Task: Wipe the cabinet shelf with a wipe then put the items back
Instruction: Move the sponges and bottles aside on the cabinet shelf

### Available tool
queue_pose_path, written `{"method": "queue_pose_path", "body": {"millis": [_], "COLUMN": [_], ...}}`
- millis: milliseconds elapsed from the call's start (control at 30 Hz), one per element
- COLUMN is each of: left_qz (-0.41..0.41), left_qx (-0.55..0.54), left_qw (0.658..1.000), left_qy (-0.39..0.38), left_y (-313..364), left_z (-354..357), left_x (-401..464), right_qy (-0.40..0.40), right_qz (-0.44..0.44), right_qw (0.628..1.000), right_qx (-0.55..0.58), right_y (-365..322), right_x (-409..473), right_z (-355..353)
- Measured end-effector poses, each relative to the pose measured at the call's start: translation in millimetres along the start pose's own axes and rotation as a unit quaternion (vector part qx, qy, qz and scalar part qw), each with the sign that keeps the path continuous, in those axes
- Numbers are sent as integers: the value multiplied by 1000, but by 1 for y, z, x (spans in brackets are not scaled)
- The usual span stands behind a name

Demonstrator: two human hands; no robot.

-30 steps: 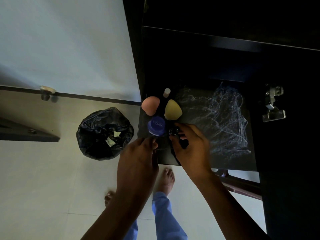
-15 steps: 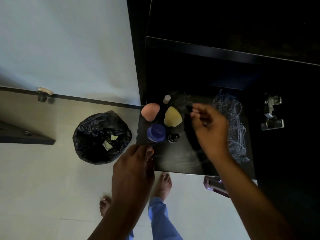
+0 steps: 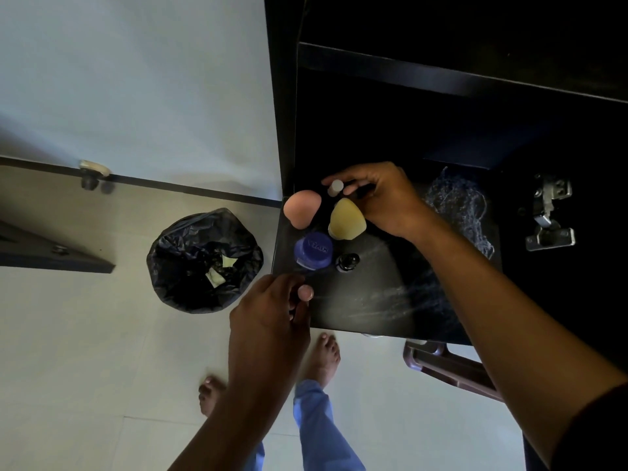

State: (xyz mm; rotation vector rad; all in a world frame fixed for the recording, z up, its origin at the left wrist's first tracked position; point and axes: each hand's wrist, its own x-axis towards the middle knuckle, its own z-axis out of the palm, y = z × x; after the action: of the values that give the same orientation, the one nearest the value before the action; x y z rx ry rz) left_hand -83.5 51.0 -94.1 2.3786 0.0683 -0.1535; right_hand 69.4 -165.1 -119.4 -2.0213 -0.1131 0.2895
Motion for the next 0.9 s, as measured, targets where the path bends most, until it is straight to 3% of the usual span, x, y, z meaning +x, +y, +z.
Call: {"method": "queue_pose_path", "body": {"millis": [267, 600, 767, 900], "left_qz": [-13, -20, -11, -3], "left_qx": [-16, -36, -38, -48], "left_qw": [1000, 999, 999, 998], "left_qy": [13, 31, 26, 28], "left_y": [0, -3, -8, -9], "left_z": [2, 3, 7, 8], "left_x": [-3, -1, -3, -3], "right_qy": [83, 248, 280, 282], "right_qz": [-16, 121, 97, 38], "right_qw": [996, 961, 955, 957], "right_qx": [-22, 4, 7, -59], "right_y": [4, -3, -13, -15], "right_x": [-7, -115, -165, -179], "right_z": [4, 17, 55, 83]}}
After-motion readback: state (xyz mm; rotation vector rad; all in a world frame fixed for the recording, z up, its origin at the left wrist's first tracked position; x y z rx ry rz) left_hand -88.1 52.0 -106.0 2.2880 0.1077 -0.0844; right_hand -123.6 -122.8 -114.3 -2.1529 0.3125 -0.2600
